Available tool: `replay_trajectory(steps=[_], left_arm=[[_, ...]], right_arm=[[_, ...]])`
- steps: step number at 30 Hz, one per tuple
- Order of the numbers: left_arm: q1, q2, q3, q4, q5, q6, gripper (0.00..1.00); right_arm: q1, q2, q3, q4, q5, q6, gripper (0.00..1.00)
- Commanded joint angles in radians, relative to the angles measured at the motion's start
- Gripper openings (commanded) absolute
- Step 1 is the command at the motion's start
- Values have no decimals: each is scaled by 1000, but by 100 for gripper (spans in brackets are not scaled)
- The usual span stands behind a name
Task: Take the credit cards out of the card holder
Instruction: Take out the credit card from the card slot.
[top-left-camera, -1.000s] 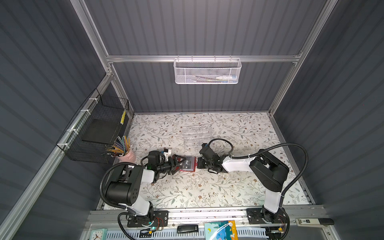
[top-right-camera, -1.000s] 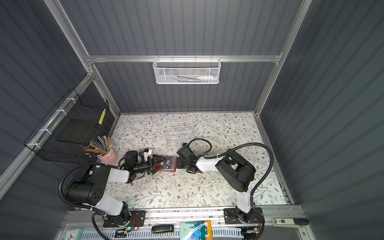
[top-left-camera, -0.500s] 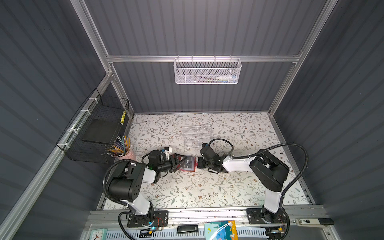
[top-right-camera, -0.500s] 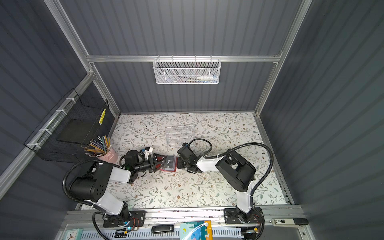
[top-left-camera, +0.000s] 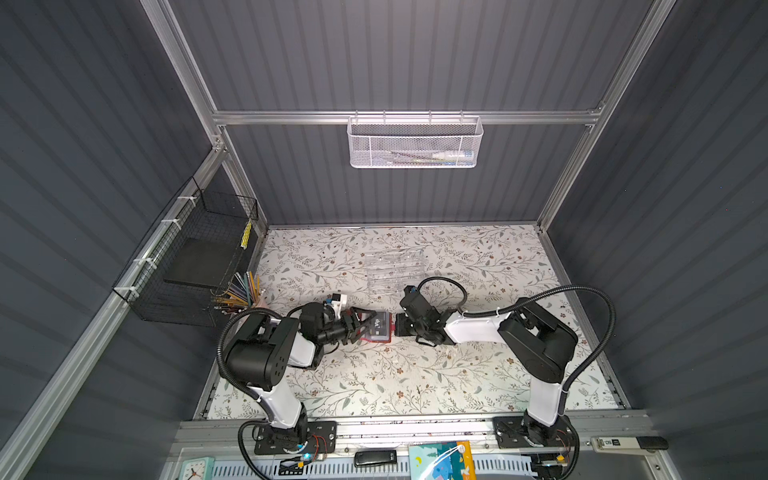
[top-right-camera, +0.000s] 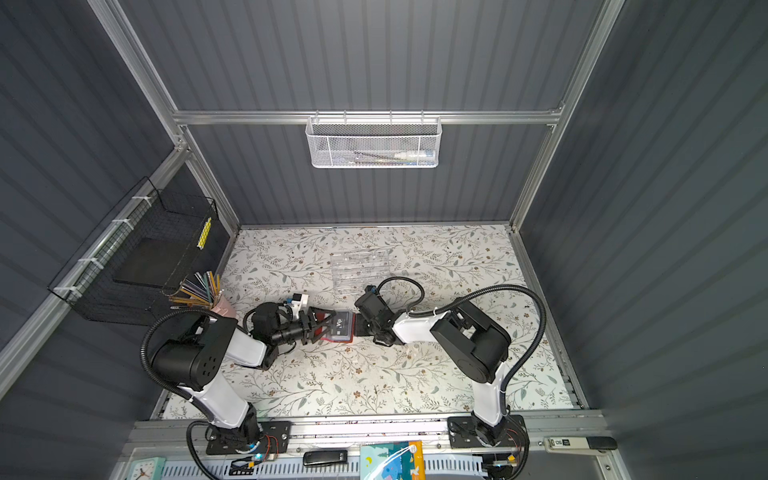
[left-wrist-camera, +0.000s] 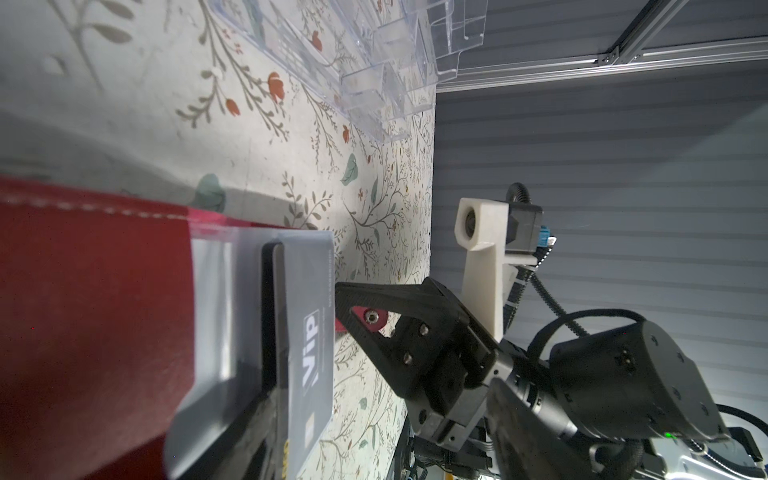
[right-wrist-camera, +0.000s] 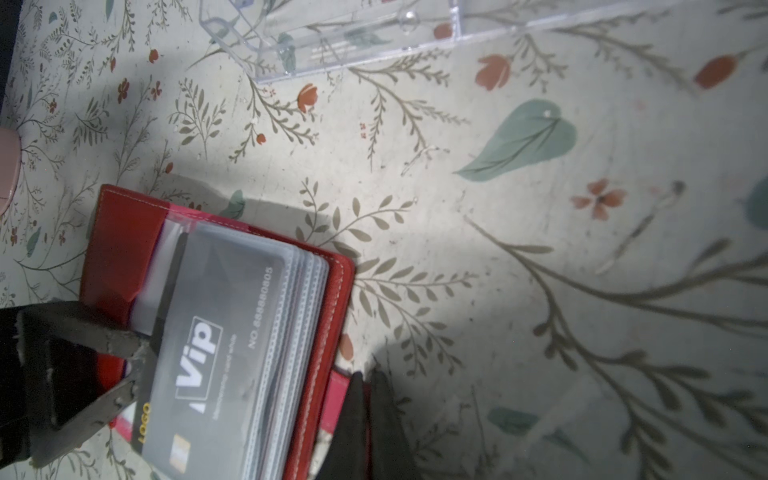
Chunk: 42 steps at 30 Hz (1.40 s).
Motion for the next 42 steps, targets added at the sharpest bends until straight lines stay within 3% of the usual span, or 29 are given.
replay_trajectory(steps=[1, 5, 18, 42], left_arm=[[-18, -10, 4, 5, -4, 17, 75], [-32, -27, 19, -52, -17, 49, 74], [-43, -120, 54, -291, -50, 193, 49], [-73, -141, 74, -370, -76, 250, 29]], right_arm=[[-2, 59, -30, -93, -10, 3, 1], [-3, 57, -29, -95, -9, 2, 1], [-5, 58, -28, -94, -15, 1, 1], [-5, 65, -48, -68, -19, 12, 2]])
